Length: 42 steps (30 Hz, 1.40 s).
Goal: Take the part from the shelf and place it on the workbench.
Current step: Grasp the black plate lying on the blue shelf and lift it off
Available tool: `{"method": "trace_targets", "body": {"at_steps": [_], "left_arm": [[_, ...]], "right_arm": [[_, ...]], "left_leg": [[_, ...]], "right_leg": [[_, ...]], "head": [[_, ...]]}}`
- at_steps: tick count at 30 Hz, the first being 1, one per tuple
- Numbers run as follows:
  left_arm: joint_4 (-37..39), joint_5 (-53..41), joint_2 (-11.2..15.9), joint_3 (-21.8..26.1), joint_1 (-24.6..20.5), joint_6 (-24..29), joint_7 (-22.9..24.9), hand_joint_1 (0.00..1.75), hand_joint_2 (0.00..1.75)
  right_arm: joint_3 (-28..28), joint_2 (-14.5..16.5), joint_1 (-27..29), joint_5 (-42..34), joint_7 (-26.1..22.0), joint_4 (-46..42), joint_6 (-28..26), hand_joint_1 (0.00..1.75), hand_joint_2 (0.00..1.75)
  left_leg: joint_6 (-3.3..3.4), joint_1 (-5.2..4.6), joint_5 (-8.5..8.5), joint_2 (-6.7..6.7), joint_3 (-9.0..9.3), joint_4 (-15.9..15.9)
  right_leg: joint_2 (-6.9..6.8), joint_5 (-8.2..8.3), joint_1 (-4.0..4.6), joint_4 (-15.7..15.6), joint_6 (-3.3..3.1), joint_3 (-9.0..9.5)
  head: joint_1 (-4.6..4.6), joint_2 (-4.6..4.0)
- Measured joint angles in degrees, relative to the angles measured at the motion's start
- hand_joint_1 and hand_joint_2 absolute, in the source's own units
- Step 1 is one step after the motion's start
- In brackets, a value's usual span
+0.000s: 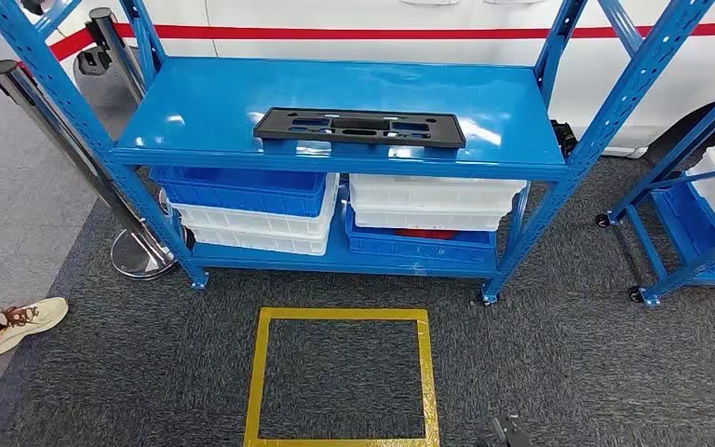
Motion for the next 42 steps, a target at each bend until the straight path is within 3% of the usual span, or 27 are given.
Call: {"method": "trace_targets", "body": {"at_steps": [2,5,6,8,9,10,11,12,14,15,17,20,22,24,25,26,27,29,31,35,37,39,40,41,42], "left_arm": [[0.09,0.15,0.04,0.04,-0.03,0.02,-0.15,0.0,0.0],[0.26,0.45,0.09,0.15,-0.21,0.08,-0.49,0.0,0.0],[0.32,0.56,0.08,0.21,-0.33,0.09,-0.55,0.0,0.0],[0.47,0.75,0.08,0.36,-0.54,0.1,-0.64,0.0,0.0],[0.55,0.82,0.08,0.44,-0.65,0.11,-0.69,0.0,0.0],[0.62,0.87,0.07,0.51,-0.71,0.13,-0.74,0.0,0.0],[0.69,0.91,0.07,0.55,-0.75,0.15,-0.8,0.0,0.0],[0.75,0.95,0.05,0.57,-0.77,0.17,-0.84,0.0,0.0],[0.91,1.01,-0.03,0.61,-0.79,0.2,-0.97,0.0,0.0],[0.99,1.06,-0.06,0.63,-0.85,0.22,-1.06,0.0,0.0],[1.15,1.26,-0.09,0.76,-0.95,0.27,-1.29,0.0,0.0],[1.35,1.43,-0.13,1.02,-1.08,0.38,-1.54,0.0,0.0],[1.47,1.46,-0.21,1.15,-1.2,0.47,-1.66,0.0,0.0],[1.57,1.5,-0.25,1.35,-1.31,0.54,-1.77,0.0,0.0],[1.61,1.51,-0.25,1.46,-1.32,0.55,-1.83,0.0,0.0],[1.66,1.51,-0.25,1.57,-1.31,0.55,-1.9,0.0,0.0],[1.7,1.5,-0.25,1.68,-1.3,0.56,-1.99,0.0,0.0],[1.79,1.49,-0.25,1.86,-1.29,0.58,-2.23,0.0,0.0],[1.86,1.44,-0.26,1.95,-1.36,0.59,-2.46,0.0,0.0],[1.93,1.22,-0.31,2.1,-1.5,0.59,-2.76,0.0,0.0],[1.97,0.96,-0.38,2.19,-1.55,0.59,-2.91,0.0,0.0],[2.02,0.74,-0.42,2.31,-1.64,0.59,-3.1,0.0,0.0],[2.06,0.61,-0.44,2.37,-1.67,0.59,-3.21,0.0,0.0],[2.13,0.5,-0.49,2.41,-1.68,0.58,-3.32,0.0,0.0],[2.19,0.38,-0.54,2.43,-1.69,0.58,-3.41,0.0,0.0]], "right_arm": [[0.93,0.11,-0.04,-0.97,-0.6,-1.67,0.37,0.0,0.0],[3.24,0.38,-0.28,-3.79,-2.27,-7.04,1.57,0.0,0.0],[3.9,0.45,-0.37,-4.71,-2.79,-8.92,2.01,0.0,0.0],[5.16,0.57,-0.43,-6.37,-3.66,-12.49,2.86,0.0,0.0],[5.82,0.64,-0.42,-7.17,-4.07,-14.3,3.25,0.0,0.0],[6.49,0.68,-0.41,-7.95,-4.47,-16.17,3.62,0.0,0.0],[7.15,0.72,-0.43,-8.73,-4.92,-18.11,3.95,0.0,0.0],[7.83,0.74,-0.49,-9.48,-5.32,-20.08,4.23,0.0,0.0],[9.16,0.75,-0.74,-10.94,-6.17,-24.14,4.79,0.0,0.0],[9.83,0.79,-0.9,-11.68,-6.58,-26.24,5.08,0.0,0.0],[11.16,0.94,-1.13,-13.21,-7.42,-30.56,5.76,0.0,0.0],[12.81,1.51,-1.34,-15.59,-8.74,-37.17,6.83,0.0,0.0],[13.63,1.9,-1.59,-17.25,-9.57,-41.38,7.63,0.0,0.0],[14.4,2.28,-1.74,-18.99,-10.39,-45.52,8.55,0.0,0.0],[14.76,2.51,-1.75,-19.76,-10.77,-47.36,9.04,0.0,0.0],[15.1,2.76,-1.75,-20.58,-11.17,-49.29,9.52,0.0,0.0],[15.39,3.0,-1.75,-21.39,-11.55,-51.19,10.05,0.0,0.0],[15.82,3.47,-1.82,-22.98,-12.37,-54.66,11.21,0.0,0.0],[16.16,3.93,-1.82,-24.49,-13.13,-58.27,12.44,0.0,0.0],[17.16,4.85,-1.84,-27.71,-14.73,-66.45,15.03,0.0,0.0],[17.56,5.24,-1.78,-29.41,-15.53,-70.38,16.36,0.0,0.0],[17.84,5.64,-1.57,-31.09,-16.34,-74.21,17.86,0.0,0.0],[17.93,5.86,-1.41,-31.88,-16.69,-75.98,18.61,0.0,0.0],[18.01,6.14,-1.24,-32.73,-17.12,-77.84,19.42,0.0,0.0],[18.07,6.42,-1.11,-33.52,-17.48,-79.56,20.2,0.0,0.0]], "left_leg": [[0.2,-0.05,-0.03,-0.01,-0.06,0.03],[1.2,0.36,0.55,-0.08,0.61,-1.22],[1.49,0.53,0.76,-0.09,0.91,-1.69],[1.79,0.46,0.76,-0.19,1.1,-1.88],[1.86,0.39,0.68,-0.35,1.16,-1.86],[1.87,0.32,0.55,-0.57,1.3,-1.84],[1.82,0.29,0.38,-0.8,1.53,-1.81],[1.69,0.27,0.15,-1.05,1.88,-1.76],[1.19,0.18,-0.51,-1.43,2.5,-1.48],[0.85,0.13,-0.8,-1.57,2.56,-1.27],[0.18,0.07,-1.11,-1.74,2.31,-1.05],[-0.74,0.23,-2.03,-1.27,1.95,-0.14],[-1.3,0.44,-4.71,-0.48,-0.66,5.21],[-1.78,0.69,-7.58,-0.13,-5.09,13.15],[-1.96,0.81,-7.79,-0.06,-6.67,15.51],[-2.1,0.93,-6.81,0.02,-7.25,15.74],[-2.2,1.08,-4.71,0.13,-6.68,13.63],[-2.31,1.25,-0.09,0.41,-3.59,5.98],[-1.82,1.13,1.27,0.53,-1.55,1.21],[0.0,0.91,0.72,0.38,-1.28,0.58],[0.77,0.96,0.71,0.37,-1.04,0.32],[1.26,0.65,0.54,0.28,-0.94,0.31],[1.43,0.43,0.44,0.21,-0.82,0.31],[1.6,0.16,0.31,0.13,-0.63,0.31],[1.75,-0.11,0.17,0.04,-0.36,0.31]], "right_leg": [[-0.03,0.05,-0.03,-0.15,0.23,0.06],[0.31,-0.85,0.05,0.94,0.75,-0.25],[0.59,-2.09,0.1,3.15,0.76,-1.29],[1.03,-5.35,0.15,10.64,0.68,-5.32],[1.11,-6.3,0.16,14.14,0.68,-7.45],[1.14,-6.13,0.16,16.01,0.67,-8.87],[1.16,-4.73,0.15,15.63,0.61,-9.22],[1.19,-2.33,0.15,13.08,0.47,-8.49],[1.51,2.19,0.28,5.62,0.07,-5.68],[1.67,3.13,0.41,2.99,-0.12,-4.6],[1.89,2.88,0.76,1.48,-0.43,-4.01],[1.7,2.73,0.43,0.78,-1.25,-3.65],[1.39,2.63,0.27,0.4,-1.82,-3.18],[1.13,2.34,0.32,0.38,-2.1,-2.95],[1.04,2.18,0.3,0.39,-2.09,-2.8],[1.0,1.98,0.25,0.42,-2.0,-2.57],[0.99,1.72,0.15,0.45,-1.85,-2.22],[0.97,1.03,0.07,0.58,-1.23,-1.4],[0.93,0.54,0.28,0.86,-0.5,-1.17],[0.84,-0.15,0.2,1.36,0.5,-1.36],[0.93,-2.72,0.19,5.74,0.65,-3.38],[0.99,-5.89,0.44,13.62,0.49,-7.62],[1.01,-6.41,0.6,16.51,0.32,-9.4],[1.03,-5.82,0.81,17.54,0.03,-10.36],[1.07,-4.18,1.07,16.41,-0.39,-10.24]], "head": [[0.0,0.0],[0.06,0.0],[0.1,0.0],[0.14,0.0],[0.14,0.0],[0.13,0.0],[0.14,0.0],[0.14,0.0],[0.15,0.0],[0.14,0.0],[0.13,0.0],[0.06,0.0],[-0.02,0.0],[-0.05,0.0],[-0.06,0.0],[-0.06,0.0],[-0.06,0.0],[-0.09,0.0],[-0.11,0.0],[-0.02,0.0],[0.03,0.0],[0.03,-0.01],[0.03,-0.01],[0.03,0.0],[0.03,0.0]]}}
